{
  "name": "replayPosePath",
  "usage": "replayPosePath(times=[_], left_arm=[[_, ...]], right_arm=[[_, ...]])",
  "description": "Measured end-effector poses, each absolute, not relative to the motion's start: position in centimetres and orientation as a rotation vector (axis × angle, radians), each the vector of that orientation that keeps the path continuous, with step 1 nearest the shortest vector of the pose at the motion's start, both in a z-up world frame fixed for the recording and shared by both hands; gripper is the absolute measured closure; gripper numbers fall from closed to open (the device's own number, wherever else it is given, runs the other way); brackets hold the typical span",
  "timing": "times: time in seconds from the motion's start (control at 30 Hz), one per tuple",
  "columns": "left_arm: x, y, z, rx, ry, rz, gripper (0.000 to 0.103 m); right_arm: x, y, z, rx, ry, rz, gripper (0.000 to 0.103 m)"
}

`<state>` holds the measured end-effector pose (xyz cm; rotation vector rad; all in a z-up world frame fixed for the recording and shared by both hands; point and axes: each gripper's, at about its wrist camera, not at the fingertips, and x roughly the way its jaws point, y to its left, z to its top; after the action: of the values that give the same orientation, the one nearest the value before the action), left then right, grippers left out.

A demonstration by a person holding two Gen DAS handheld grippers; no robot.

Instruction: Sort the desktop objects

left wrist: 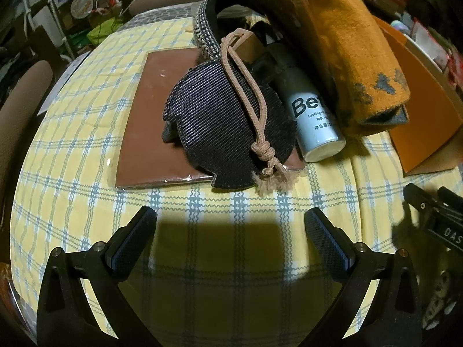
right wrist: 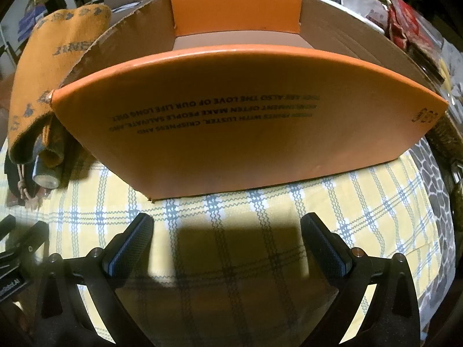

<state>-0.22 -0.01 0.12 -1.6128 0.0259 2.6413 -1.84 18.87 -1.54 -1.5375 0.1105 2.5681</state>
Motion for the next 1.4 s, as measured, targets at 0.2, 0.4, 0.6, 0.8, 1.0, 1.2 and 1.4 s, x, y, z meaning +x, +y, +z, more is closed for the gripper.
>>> replayPosePath(times=[0.2,0.4,0.6,0.8,1.0,1.2,1.4], left_arm=[[-0.5,0.0,0.3,-1.637,0.038,2.615,0.0],[-0.7,0.0,0.4,-1.661,0.044,2.594,0.0],[-0.4,-1.2,1.8,-1.634,-0.027,2.606,0.0],[0.3,-3.4,5.3,-1.526,-0.142,2.646,0.0],[-0.8,-6.1,8.7,-1.439,-0.281,2.635,0.0],[-4.1,-6.5,10.6,-1.358,-0.33,2.603,0.007],[-7.9,-4.7,10.3,-1.381,-0.282,2.558,0.03]], right_arm=[[-1.6,18.9,-1.4,-1.553,0.105,2.559,0.0],[-1.3,18.9,-1.2,-1.593,0.102,2.539,0.0],[-0.1,18.1,0.6,-1.571,0.087,2.601,0.003],[1.8,16.8,3.8,-1.486,0.062,2.736,0.005],[2.5,13.4,5.6,-1.406,-0.016,2.827,0.015],[-0.7,11.8,6.8,-1.391,-0.078,2.866,0.021],[-1.2,9.9,7.5,-1.373,-0.07,2.909,0.021]])
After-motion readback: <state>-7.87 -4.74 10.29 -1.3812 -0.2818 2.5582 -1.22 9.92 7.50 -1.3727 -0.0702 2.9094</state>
